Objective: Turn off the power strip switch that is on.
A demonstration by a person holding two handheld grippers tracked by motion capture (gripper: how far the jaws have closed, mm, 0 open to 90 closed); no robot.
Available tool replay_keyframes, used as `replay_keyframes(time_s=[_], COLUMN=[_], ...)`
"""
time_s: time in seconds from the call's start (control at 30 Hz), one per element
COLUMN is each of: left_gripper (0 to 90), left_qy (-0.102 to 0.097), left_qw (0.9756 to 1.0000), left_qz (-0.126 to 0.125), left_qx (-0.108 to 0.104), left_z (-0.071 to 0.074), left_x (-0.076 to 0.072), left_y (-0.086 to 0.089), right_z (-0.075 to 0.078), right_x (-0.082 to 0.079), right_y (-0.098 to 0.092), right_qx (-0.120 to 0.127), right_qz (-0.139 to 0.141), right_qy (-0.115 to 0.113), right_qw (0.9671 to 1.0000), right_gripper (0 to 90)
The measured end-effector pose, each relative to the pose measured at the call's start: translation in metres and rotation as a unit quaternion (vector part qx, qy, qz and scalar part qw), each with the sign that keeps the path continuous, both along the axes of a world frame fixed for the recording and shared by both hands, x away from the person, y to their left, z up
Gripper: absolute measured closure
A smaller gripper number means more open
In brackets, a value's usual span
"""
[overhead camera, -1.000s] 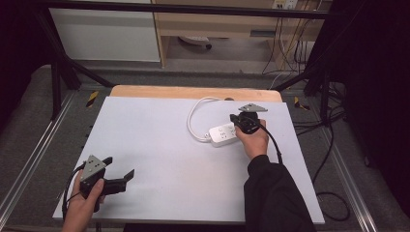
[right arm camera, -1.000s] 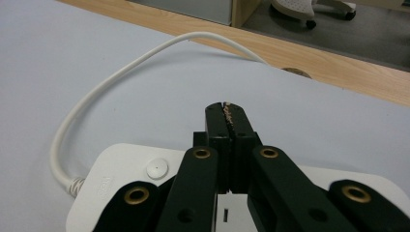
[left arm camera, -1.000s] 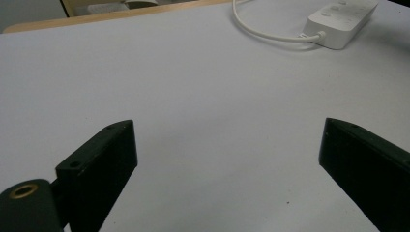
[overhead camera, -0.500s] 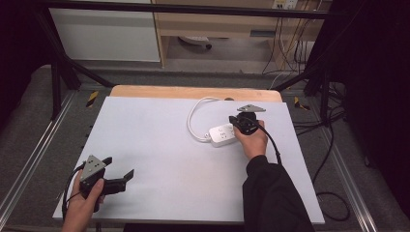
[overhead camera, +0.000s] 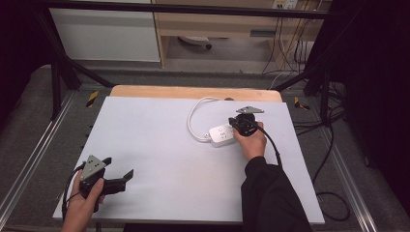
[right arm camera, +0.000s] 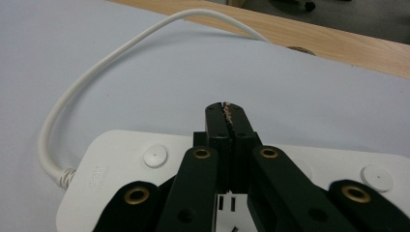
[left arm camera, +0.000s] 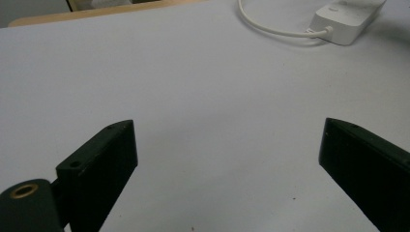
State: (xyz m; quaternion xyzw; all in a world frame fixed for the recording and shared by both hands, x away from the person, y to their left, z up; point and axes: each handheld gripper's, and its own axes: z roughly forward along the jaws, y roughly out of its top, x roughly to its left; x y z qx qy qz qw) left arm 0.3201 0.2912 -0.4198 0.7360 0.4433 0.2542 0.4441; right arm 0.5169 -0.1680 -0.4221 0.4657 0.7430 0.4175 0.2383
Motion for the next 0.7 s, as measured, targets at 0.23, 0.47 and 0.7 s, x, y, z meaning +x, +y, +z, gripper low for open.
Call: replay_keyframes(time_s=[0.23, 0.47, 0.7], left_gripper=[6.5, 6.4, 6.4], left_qy=[0.000, 0.001, 0.001], left_qw=[1.0000, 1.0000, 1.0000], left_qz=[0.002, 0.001, 0.002], left_qx=[-0.001, 0.000, -0.001], left_z=[0.000, 0.000, 0.000], left_x=[0.000, 0.000, 0.000], left_y=[0.000, 0.000, 0.000], right_z=[-0.004, -0.011, -0.010], right_x=[-0.002, -0.003, -0.003], right_y=[0.000, -0.003, -0.003], right_qx=[0.001, 0.001, 0.001], right_qz=[0.000, -0.003, -0.003], right_qy=[0.003, 0.009, 0.006], right_qw=[1.0000, 1.0000, 1.0000], right_gripper=[90.0, 90.0, 90.0])
